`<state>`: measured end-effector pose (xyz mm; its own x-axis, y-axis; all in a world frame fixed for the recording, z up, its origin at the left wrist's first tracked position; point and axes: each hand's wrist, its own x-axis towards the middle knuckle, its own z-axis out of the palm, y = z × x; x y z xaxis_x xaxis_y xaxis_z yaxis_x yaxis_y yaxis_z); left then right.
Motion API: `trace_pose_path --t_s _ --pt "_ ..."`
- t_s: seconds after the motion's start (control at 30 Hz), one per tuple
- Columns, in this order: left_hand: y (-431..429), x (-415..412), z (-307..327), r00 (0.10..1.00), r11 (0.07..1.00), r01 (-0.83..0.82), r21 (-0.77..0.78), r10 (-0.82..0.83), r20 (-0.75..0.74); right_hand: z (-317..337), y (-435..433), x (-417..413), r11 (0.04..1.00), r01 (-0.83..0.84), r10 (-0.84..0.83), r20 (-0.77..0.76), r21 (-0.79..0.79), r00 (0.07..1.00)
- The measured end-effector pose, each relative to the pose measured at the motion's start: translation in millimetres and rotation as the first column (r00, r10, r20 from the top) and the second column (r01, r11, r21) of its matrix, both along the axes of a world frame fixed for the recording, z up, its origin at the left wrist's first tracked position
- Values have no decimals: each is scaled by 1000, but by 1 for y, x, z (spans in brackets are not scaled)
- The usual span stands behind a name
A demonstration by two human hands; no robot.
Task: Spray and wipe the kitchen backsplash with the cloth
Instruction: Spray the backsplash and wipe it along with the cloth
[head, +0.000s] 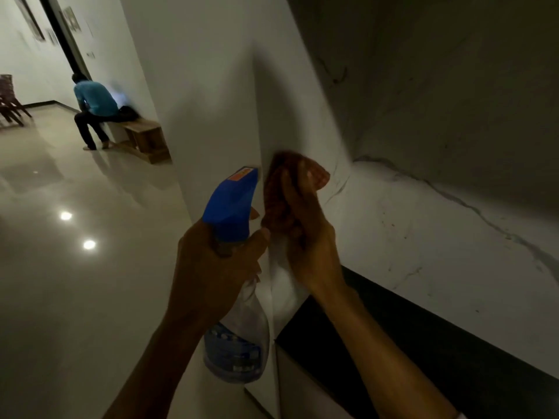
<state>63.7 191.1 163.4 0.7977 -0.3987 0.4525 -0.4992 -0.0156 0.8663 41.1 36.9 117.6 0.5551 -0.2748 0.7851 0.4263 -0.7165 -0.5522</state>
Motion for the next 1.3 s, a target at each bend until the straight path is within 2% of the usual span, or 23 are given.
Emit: trace_pose_path --t_s 0.07,0.1,0.17,0.23,0.3,0.37,0.47,0.53,0.6,0.67,0.73,0.77,0.83,0.9,0.93,0.97,1.07,1.1,1.13,1.17,1.23,1.3 --pt "-3 5 2 1000 1000 -4 3 4 -9 12 -12 4 985 17 -6 -67 173 998" --pt "-4 5 2 1000 1000 -5 -9 5 -9 19 -15 6 981 32 -20 -63 192 998" --pt "-8 6 5 1000 1000 -7 -9 7 -10 31 -12 6 997 36 -36 -4 61 999" --pt "-10 4 9 1000 1000 -21 -16 21 7 35 -2 6 983 37 -20 95 -180 995" --pt "-13 4 13 1000 999 -12 -47 13 19 54 -16 11 964 25 11 136 -263 991" --pt "-17 4 20 999 998 14 -60 -12 35 73 -35 19 980 70 -49 117 -186 992" --pt "-22 5 28 996 997 9 -77 -2 85 85 -51 24 994 102 -103 15 49 995" --pt "-25 4 32 996 997 15 -81 -8 92 79 -44 25 990 99 -96 -28 103 995" --pt "-29 4 34 994 995 8 -95 2 112 76 -38 25 998 61 -60 37 -29 998" --pt "-31 4 37 993 993 1 -122 13 115 85 -37 25 961 82 -46 142 -265 989" --pt "-32 5 39 996 988 15 -152 -3 84 108 -47 25 932 79 -23 160 -354 987" --pt "-32 6 41 998 986 25 -162 -15 62 117 -55 25 943 81 -42 125 -322 991" --pt "-34 7 44 999 982 38 -185 -31 39 132 -70 25 986 128 -124 42 -108 991" --pt "-37 6 47 997 981 38 -192 -26 67 136 -80 27 972 198 -194 -42 124 980" --pt "-39 5 47 996 981 38 -192 -21 88 135 -80 27 965 218 -212 -61 147 975" --pt "-41 5 48 995 981 39 -188 -21 99 132 -76 25 971 215 -211 -44 105 976" --pt "-48 4 49 995 982 40 -184 -22 94 123 -60 19 964 107 -95 61 -243 994" --pt "-51 3 50 995 982 40 -186 -22 95 125 -65 19 944 70 -47 79 -322 996" --pt "-53 2 52 995 981 46 -186 -29 92 131 -74 21 941 69 -47 74 -331 996" --pt "-55 1 54 996 982 50 -184 -36 80 136 -82 24 958 97 -84 59 -269 995" --pt "-57 -2 57 998 981 52 -184 -44 48 142 -102 33 982 186 -186 -34 -16 982" --pt "-60 -4 58 997 981 67 -182 -62 36 132 -116 39 949 271 -252 -125 164 959"
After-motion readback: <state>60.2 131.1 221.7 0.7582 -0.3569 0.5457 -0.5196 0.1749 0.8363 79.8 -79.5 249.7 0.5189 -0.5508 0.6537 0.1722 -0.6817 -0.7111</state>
